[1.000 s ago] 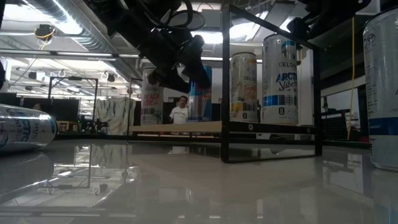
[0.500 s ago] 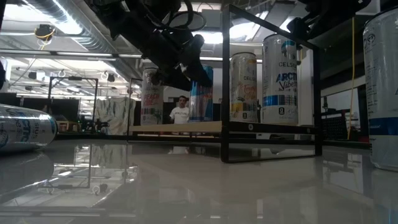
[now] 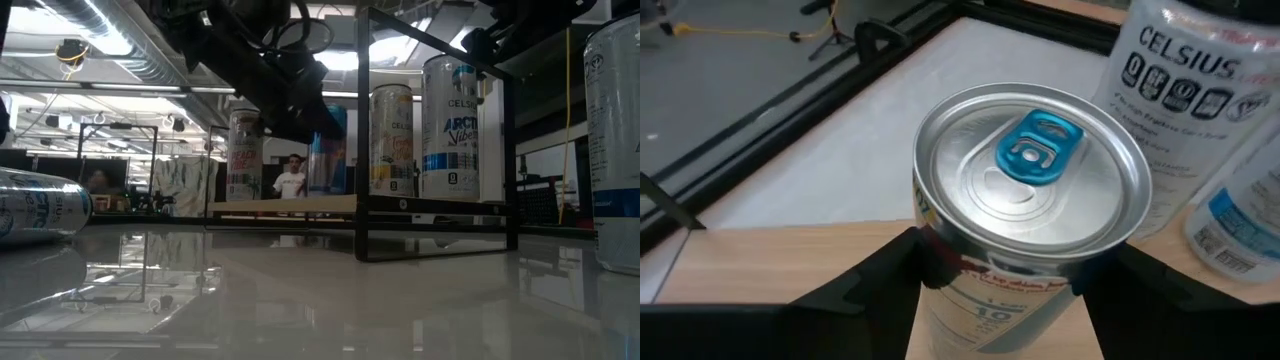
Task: Place canned beverage on shelf
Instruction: Put the top blue soda can on the shelf
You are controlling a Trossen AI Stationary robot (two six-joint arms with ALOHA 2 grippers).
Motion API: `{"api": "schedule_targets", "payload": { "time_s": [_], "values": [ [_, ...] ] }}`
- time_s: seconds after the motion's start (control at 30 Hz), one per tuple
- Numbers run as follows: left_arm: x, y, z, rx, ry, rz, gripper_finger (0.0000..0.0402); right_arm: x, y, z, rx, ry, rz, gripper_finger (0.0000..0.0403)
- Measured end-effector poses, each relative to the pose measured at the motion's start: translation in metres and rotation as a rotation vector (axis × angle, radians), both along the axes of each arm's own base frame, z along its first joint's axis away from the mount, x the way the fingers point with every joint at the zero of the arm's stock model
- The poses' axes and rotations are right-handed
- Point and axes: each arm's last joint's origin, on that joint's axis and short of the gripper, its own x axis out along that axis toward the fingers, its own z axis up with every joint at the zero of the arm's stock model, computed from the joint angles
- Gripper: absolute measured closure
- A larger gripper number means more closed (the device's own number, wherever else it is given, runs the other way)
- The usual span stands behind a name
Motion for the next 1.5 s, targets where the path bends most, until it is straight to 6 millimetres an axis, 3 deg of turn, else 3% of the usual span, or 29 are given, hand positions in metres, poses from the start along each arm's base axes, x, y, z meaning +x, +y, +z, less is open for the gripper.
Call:
{"api": "schedule_targets", "payload": {
  "time_s": [0.33,0.8,1.5],
  "values": [
    [0.001,0.018,0.007,0.045,-0.043,-0.143,0.0179,0.0,0.0,0.0,0.0,-0.001,0.0,0.0024],
    [-0.006,0.045,0.006,0.017,-0.046,-0.182,0.0179,0.0,0.0,0.0,0.0,0.0,0.0,0.0024],
    [0.003,0.05,-0.012,0.023,-0.023,-0.18,0.0179,0.0,0.0,0.0,0.0,0.0,0.0,0.0024]
  ]
}}
